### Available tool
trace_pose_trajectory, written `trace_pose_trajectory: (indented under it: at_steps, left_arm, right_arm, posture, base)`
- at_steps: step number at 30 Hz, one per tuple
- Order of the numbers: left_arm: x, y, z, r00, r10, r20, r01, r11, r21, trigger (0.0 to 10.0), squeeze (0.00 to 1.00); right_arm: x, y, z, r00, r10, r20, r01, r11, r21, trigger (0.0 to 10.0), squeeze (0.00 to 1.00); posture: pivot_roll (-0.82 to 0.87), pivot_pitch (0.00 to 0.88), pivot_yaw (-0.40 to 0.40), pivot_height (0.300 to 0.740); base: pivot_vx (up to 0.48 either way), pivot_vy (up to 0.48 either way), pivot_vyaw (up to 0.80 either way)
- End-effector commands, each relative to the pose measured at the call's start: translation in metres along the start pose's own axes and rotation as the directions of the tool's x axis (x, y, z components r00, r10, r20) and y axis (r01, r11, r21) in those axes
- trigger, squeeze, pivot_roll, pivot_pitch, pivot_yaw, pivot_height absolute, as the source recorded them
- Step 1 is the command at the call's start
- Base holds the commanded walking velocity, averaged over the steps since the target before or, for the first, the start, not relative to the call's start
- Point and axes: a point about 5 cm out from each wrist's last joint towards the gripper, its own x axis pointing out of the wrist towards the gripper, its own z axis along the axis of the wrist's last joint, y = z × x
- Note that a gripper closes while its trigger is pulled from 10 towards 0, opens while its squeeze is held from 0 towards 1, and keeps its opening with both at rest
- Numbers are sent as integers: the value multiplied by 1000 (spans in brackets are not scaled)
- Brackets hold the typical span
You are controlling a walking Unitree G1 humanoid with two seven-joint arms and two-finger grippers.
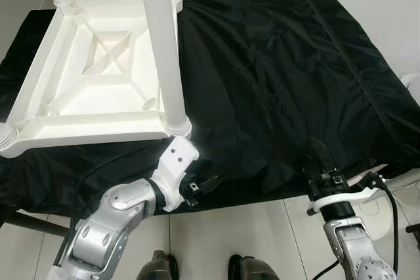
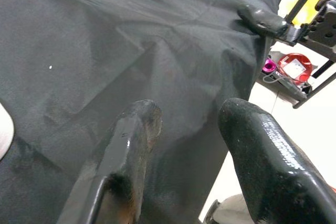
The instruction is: Building children table
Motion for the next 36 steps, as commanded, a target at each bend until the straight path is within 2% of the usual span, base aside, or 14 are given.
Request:
trace_pose_trajectory:
  at_steps: [1, 12, 15, 17, 19, 20, 21, 22, 24, 25, 27, 31, 32, 36]
  left_arm:
    - [-1, 0, -3, 1000, 6, -1, -6, 1000, -13, 10000, 0]
    - [-2, 3, -2, 1000, 12, 2, -12, 1000, -6, 10000, 0]
    - [-2, 3, -2, 1000, 14, 6, -14, 1000, -6, 10000, 0]
    - [-4, 5, 3, 998, 49, 48, -49, 999, -16, 10000, 0]
    - [-4, 5, 3, 998, 49, 48, -49, 999, -16, 10000, 0]
    - [-5, 9, 7, 991, 101, 90, -99, 995, -30, 10000, 0]
    - [-5, 9, 7, 991, 101, 90, -99, 995, -30, 10000, 0]
    - [-6, 16, 14, 977, 164, 136, -158, 986, -54, 10000, 0]
    - [-9, 28, 21, 953, 245, 180, -237, 969, -68, 10000, 0]
    - [-11, 32, 22, 946, 265, 187, -258, 964, -60, 10000, 0]
    - [-12, 39, 23, 934, 302, 190, -296, 953, -60, 10000, 0]
    - [-11, 41, 27, 929, 307, 207, -301, 952, -59, 10000, 0]
    - [-10, 44, 28, 923, 317, 216, -313, 948, -54, 10000, 0]
    - [-9, 49, 26, 907, 356, 225, -349, 934, -69, 10000, 0]
  right_arm:
    - [-2, 1, -1, 1000, -1, -1, 1, 1000, -10, 10000, 0]
    - [-1, 4, -2, 1000, 15, -5, -15, 1000, -20, 10000, 0]
    - [-1, 6, -3, 1000, 17, -11, -18, 999, -49, 10000, 0]
    - [3, 13, -2, 1000, 4, -7, -5, 984, -178, 10000, 0]
    - [3, 13, -2, 1000, 4, -7, -5, 984, -178, 10000, 0]
    - [8, 17, 0, 1000, -12, 6, 13, 954, -299, 10000, 0]
    - [8, 17, 0, 1000, -12, 6, 13, 954, -299, 10000, 0]
    - [16, 26, 1, 1000, -3, 15, 9, 899, -437, 10000, 0]
    - [28, 38, 1, 1000, 18, 22, -1, 797, -604, 10000, 0]
    - [32, 40, -1, 1000, 20, 21, -2, 763, -647, 10000, 0]
    - [37, 42, -3, 999, 28, 16, -9, 731, -682, 10000, 0]
    - [42, 45, -6, 999, 40, 11, -21, 709, -705, 10000, 0]
    - [47, 47, -8, 999, 42, 10, -21, 675, -738, 10000, 0]
    - [52, 47, -10, 999, 33, 19, -6, 630, -777, 10000, 0]
  posture:
    - [-90, 162, 37, 740]
    - [-90, 162, 37, 740]
    - [-91, 161, 35, 740]
    - [-88, 156, 35, 740]
    - [-88, 156, 35, 740]
    - [-87, 151, 34, 740]
    - [-87, 151, 34, 740]
    - [-84, 138, 35, 740]
    - [-83, 120, 30, 740]
    - [-83, 120, 30, 740]
    - [-78, 109, 27, 740]
    - [-76, 86, 22, 740]
    - [-76, 58, 15, 740]
    - [-79, 44, 14, 740]
  base:
    - [0, 0, 0]
    - [0, 0, 0]
    - [0, 0, 0]
    - [0, 0, 0]
    - [0, 0, 0]
    - [0, 0, 0]
    - [0, 0, 0]
    - [0, 0, 0]
    - [0, 0, 0]
    - [0, 0, 0]
    - [0, 0, 0]
    - [0, 0, 0]
    - [0, 0, 0]
    - [0, 0, 0]
